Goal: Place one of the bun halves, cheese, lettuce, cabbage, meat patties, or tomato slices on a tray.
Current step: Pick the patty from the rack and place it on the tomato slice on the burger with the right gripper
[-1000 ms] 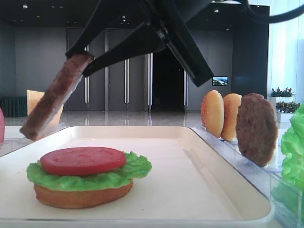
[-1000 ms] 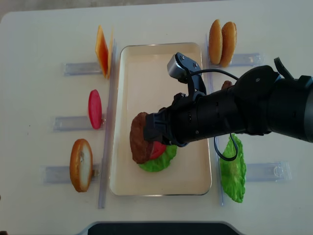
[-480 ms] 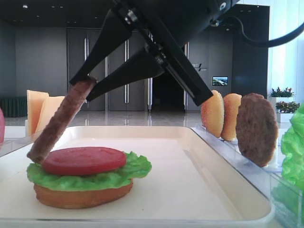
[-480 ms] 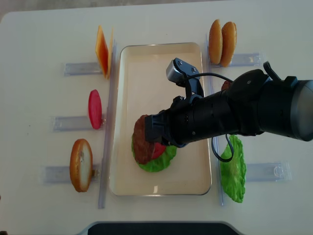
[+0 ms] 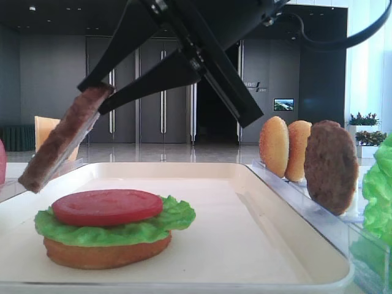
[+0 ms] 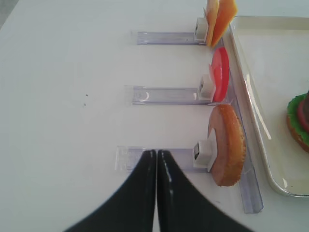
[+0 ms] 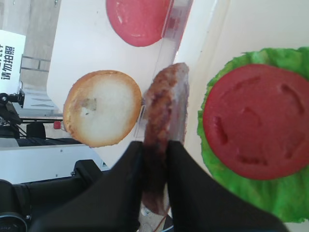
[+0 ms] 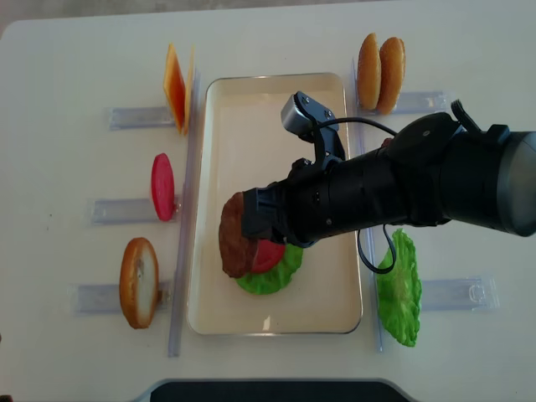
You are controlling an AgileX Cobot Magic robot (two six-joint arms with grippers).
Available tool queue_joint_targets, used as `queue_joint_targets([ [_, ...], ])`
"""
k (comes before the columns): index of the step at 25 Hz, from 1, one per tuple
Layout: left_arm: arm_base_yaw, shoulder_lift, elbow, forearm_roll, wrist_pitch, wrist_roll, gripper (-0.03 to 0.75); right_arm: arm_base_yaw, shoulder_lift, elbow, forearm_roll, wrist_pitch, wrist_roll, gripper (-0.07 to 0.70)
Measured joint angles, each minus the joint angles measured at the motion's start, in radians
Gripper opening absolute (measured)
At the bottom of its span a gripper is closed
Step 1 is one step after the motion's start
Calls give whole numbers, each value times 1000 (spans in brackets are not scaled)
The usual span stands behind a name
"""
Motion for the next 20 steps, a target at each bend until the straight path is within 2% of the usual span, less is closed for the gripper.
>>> queue_joint_targets([
  [8,0,0,0,0,0,0,-4,-41,1,0,0,0,-1,141],
  [17,0,0,0,0,0,0,-4,-41,1,0,12,62,-1,141],
  [20,0,0,0,0,0,0,-4,-41,1,0,24,64,-1,141],
])
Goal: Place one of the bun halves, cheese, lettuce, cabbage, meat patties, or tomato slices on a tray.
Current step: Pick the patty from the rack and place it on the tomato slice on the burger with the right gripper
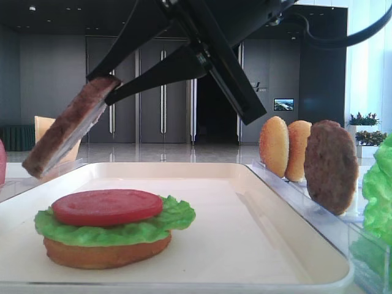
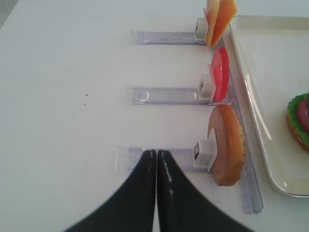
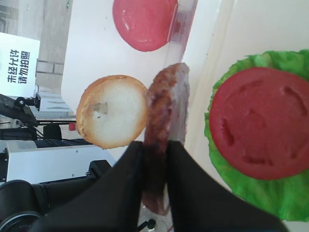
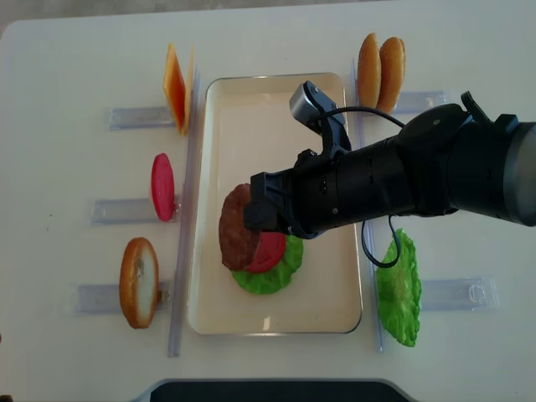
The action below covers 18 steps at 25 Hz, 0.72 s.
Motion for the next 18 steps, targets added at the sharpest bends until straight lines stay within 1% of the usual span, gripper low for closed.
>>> queue_joint_targets([
  [4,0,0,0,0,0,0,-4,0,30,-2,17,10,-9,141],
  [8,0,0,0,0,0,0,-4,-1,62,-2,44,21,-41,141],
  [10,0,0,0,0,0,0,-4,-10,63,-3,60,48,-53,141],
  [13,0,0,0,0,0,0,-4,-29,63,-3,73,75,-62,141],
  [18,0,0,0,0,0,0,-4,-41,64,-4,71,75,-63,140],
])
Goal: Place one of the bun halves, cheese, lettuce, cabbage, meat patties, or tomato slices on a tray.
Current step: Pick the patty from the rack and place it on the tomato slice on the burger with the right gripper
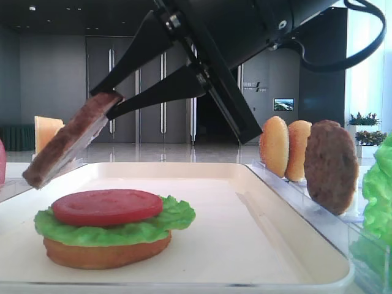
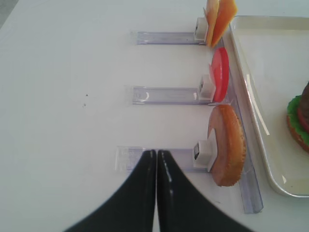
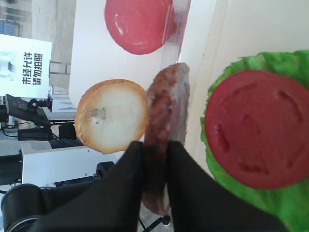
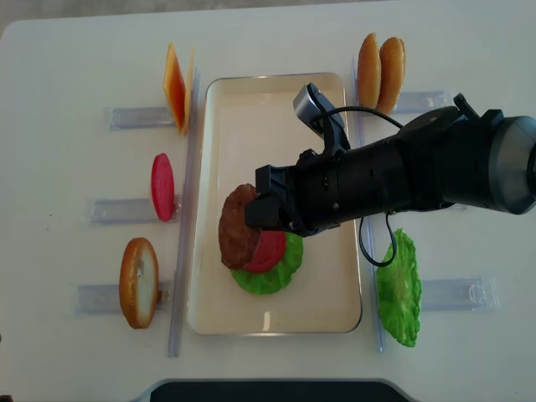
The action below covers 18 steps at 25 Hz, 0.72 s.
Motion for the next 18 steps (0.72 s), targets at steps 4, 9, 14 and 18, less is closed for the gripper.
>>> queue_joint_targets([
  [4,0,0,0,0,0,0,-4,-1,26,0,-1,1,-1,140],
  [9,0,0,0,0,0,0,-4,-2,53,0,2,31,-7,140],
  [14,0,0,0,0,0,0,-4,-2,57,0,6,55,-14,140],
  [18,0,0,0,0,0,0,-4,-5,57,0,7,74,-15,140],
])
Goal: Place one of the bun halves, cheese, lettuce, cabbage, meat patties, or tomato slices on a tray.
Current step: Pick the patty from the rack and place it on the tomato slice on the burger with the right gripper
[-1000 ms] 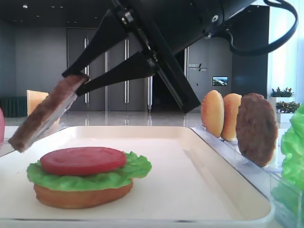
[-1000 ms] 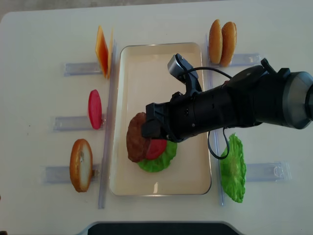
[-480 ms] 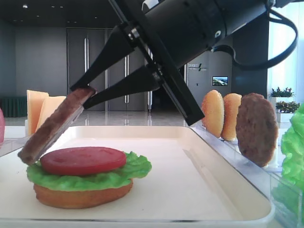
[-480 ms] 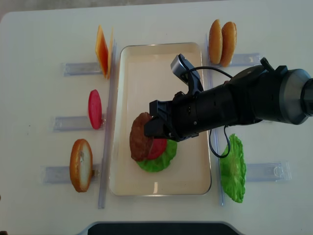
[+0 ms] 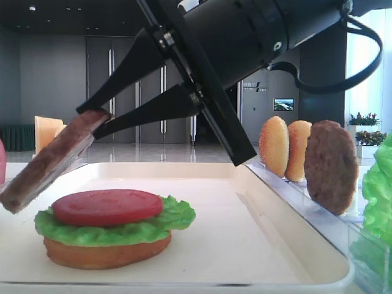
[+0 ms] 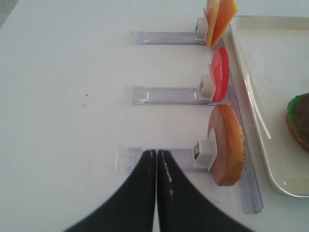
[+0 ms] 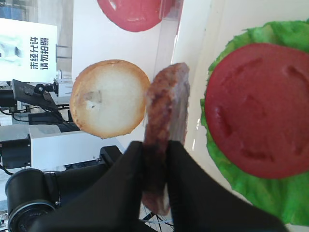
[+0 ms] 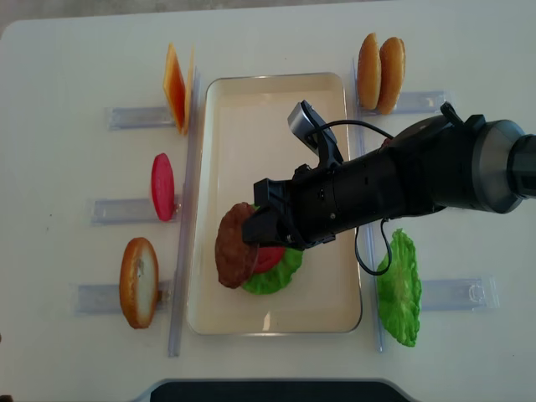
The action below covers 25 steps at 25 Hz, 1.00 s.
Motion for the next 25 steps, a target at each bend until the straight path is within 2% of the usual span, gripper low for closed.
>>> queue_joint_targets([
  [7,0,0,0,0,0,0,-4,-59,0,0,0,32,-6,140],
  [11,0,0,0,0,0,0,-4,-64,0,0,0,40,-6,140],
  [25,0,0,0,0,0,0,-4,-64,1,0,-5,23,-13,139],
])
